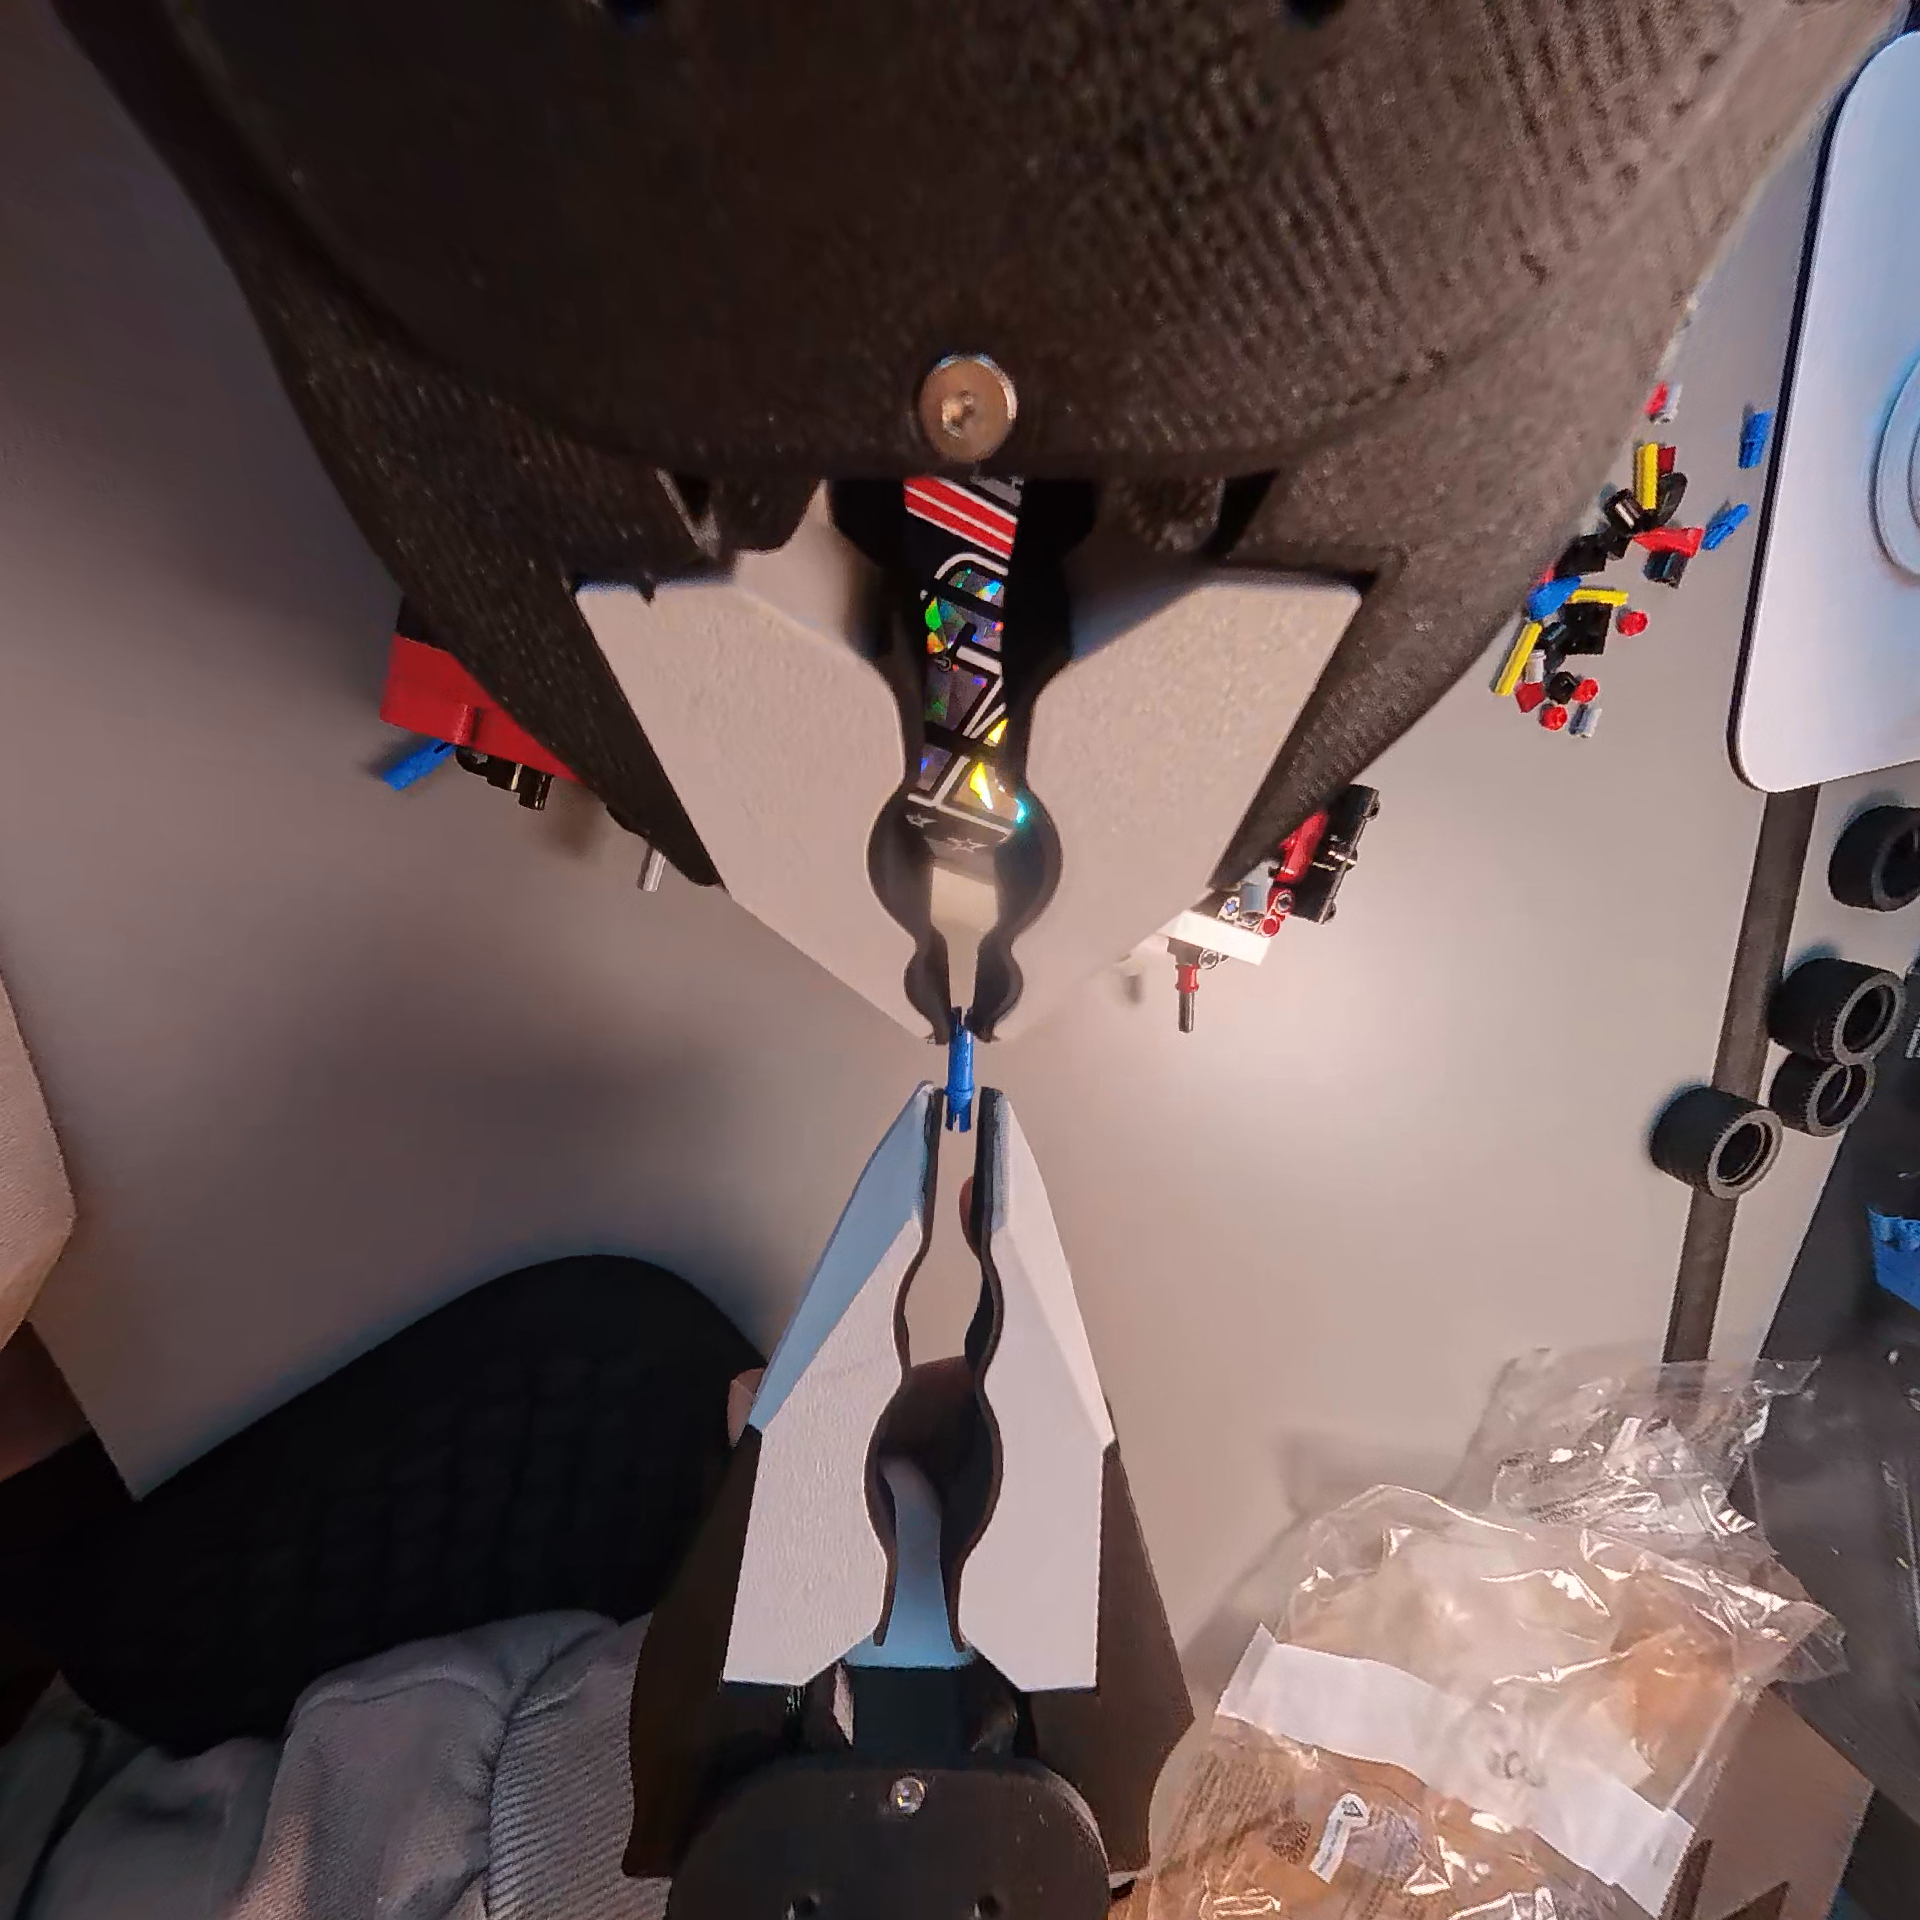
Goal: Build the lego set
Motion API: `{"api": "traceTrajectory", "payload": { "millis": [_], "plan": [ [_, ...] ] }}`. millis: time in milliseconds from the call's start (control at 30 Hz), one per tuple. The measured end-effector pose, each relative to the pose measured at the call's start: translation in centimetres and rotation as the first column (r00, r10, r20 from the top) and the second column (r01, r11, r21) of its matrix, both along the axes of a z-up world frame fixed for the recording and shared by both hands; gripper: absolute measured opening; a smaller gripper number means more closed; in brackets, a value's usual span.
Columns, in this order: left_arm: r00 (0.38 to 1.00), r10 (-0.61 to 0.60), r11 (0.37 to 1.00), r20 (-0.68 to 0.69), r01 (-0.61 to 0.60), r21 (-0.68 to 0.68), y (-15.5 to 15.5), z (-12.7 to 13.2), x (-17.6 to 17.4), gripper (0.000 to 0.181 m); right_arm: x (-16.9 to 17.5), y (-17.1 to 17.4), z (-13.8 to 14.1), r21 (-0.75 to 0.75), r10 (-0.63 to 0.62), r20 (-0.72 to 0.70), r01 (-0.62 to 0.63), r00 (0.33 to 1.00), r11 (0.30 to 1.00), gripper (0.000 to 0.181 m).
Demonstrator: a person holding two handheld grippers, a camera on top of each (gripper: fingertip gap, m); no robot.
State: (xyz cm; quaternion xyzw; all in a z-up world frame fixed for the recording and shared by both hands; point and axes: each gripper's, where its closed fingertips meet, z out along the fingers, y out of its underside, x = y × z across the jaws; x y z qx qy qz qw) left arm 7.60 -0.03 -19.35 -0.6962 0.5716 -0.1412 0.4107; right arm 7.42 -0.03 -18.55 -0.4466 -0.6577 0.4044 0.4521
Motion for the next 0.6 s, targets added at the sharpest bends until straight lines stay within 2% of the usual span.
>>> {"api": "traceTrajectory", "payload": {
  "millis": [200,267,333,433,600],
  "plan": [
    [0.999,0.018,1.0,0.03,-0.017,-0.022,0.3,-0.1,0.0,0.002,0.0,0.2,-0.4,0.041,-0.018,0.034,0.017,0.999,0.999,0.002],
    [0.994,0.083,0.997,0.073,-0.082,-0.014,1.5,0.5,-0.7,0.006,0.2,1.7,-0.9,0.047,-0.092,0.083,0.088,0.992,0.995,0.002],
    [0.977,0.184,0.982,0.106,-0.178,-0.059,3.1,1.1,-2.6,0.031,1.1,4.3,-2.9,0.101,-0.199,0.205,0.181,0.958,0.978,0.002],
    [0.941,0.303,0.934,0.148,-0.263,-0.24,4.3,0.7,-6.0,0.061,1.6,5.6,-5.6,0.083,-0.256,0.324,0.242,0.911,0.967,0.002],
    [0.891,0.403,0.844,0.211,-0.272,-0.462,2.8,-1.3,-9.7,0.077,0.5,5.1,-7.7,0.111,-0.256,0.396,0.231,0.882,0.967,0.002]
  ]
}}
